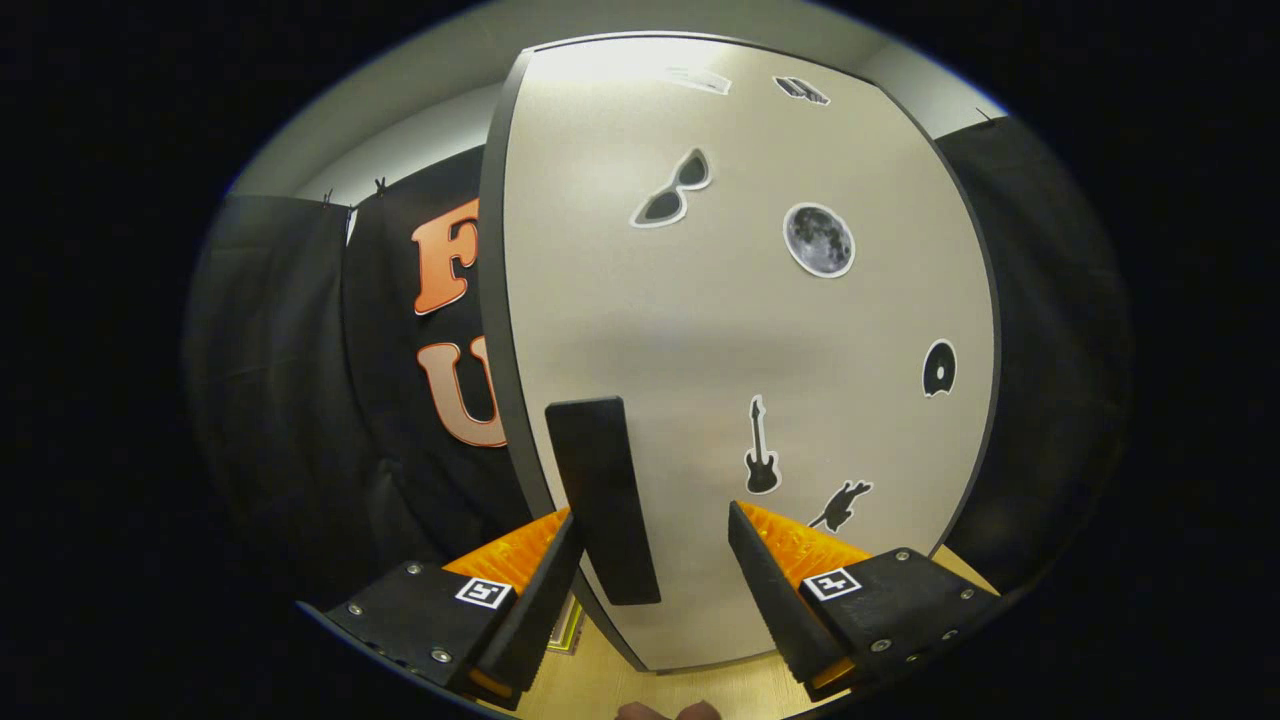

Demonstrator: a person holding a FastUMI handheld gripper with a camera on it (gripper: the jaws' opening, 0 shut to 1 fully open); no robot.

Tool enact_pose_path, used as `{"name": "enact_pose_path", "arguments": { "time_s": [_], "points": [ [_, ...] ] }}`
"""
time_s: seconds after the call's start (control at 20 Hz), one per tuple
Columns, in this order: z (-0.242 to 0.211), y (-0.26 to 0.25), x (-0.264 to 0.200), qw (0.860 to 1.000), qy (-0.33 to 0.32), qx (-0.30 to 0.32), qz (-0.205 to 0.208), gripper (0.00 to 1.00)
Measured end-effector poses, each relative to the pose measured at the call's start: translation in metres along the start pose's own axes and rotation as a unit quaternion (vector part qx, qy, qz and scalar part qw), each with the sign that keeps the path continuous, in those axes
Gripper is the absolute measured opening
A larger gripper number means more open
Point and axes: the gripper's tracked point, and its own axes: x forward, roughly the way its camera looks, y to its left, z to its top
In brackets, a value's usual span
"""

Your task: Open the shoe cabinet door, grab the shoes and put them into the shoe cabinet, then close the shoe cabinet door.

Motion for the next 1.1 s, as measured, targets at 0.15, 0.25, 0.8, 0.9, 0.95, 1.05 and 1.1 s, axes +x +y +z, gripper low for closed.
{"name": "enact_pose_path", "arguments": {
  "time_s": [0.15,0.25,0.8,0.9,0.95,1.05,1.1],
  "points": [
    [0.008,-0.004,-0.028,1.0,-0.008,-0.009,-0.007,0.91],
    [0.007,-0.012,-0.048,1.0,-0.005,-0.022,-0.015,0.91],
    [0.037,-0.111,-0.175,0.996,-0.047,-0.026,-0.076,0.91],
    [0.043,-0.13,-0.205,0.995,-0.056,-0.034,-0.078,0.9],
    [0.045,-0.138,-0.219,0.995,-0.059,-0.03,-0.077,0.91],
    [0.049,-0.153,-0.247,0.995,-0.066,-0.028,-0.076,0.9],
    [0.05,-0.162,-0.26,0.994,-0.072,-0.029,-0.077,0.9]
  ]
}}
